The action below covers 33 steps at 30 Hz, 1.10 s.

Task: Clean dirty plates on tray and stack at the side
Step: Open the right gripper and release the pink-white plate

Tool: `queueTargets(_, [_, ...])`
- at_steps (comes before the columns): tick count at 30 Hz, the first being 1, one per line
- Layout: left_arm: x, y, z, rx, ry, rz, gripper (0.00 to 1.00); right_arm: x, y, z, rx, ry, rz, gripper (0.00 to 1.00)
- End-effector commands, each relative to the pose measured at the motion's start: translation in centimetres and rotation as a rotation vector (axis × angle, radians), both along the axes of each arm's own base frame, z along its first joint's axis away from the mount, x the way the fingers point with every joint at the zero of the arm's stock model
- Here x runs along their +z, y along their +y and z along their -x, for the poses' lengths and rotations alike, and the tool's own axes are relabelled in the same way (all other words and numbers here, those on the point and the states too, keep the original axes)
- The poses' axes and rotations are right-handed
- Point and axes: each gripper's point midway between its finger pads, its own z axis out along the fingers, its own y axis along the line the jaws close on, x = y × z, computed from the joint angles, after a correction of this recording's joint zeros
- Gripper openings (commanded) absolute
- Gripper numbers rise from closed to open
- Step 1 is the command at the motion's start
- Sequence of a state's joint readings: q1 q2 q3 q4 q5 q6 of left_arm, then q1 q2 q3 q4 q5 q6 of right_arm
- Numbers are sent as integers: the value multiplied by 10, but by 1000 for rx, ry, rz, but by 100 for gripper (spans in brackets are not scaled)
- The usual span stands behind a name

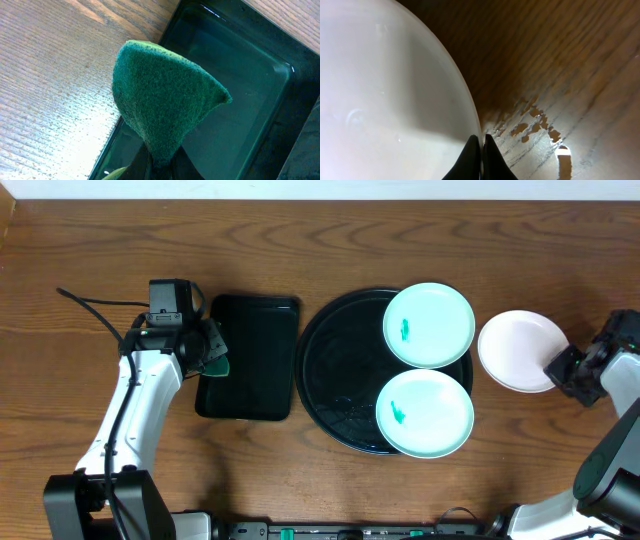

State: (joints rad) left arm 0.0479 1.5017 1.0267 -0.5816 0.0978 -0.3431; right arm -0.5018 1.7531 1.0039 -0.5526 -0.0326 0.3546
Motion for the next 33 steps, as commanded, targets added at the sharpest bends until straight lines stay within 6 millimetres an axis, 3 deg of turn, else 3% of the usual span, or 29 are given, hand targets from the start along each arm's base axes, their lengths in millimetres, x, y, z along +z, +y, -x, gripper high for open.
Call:
queueTargets(1, [-4,2,2,14,12,-6,8,0,2,3,11,-3,2,1])
queueTargets(33, [-4,1,2,11,12,0,9,-1,10,-15,43,-88,-8,1])
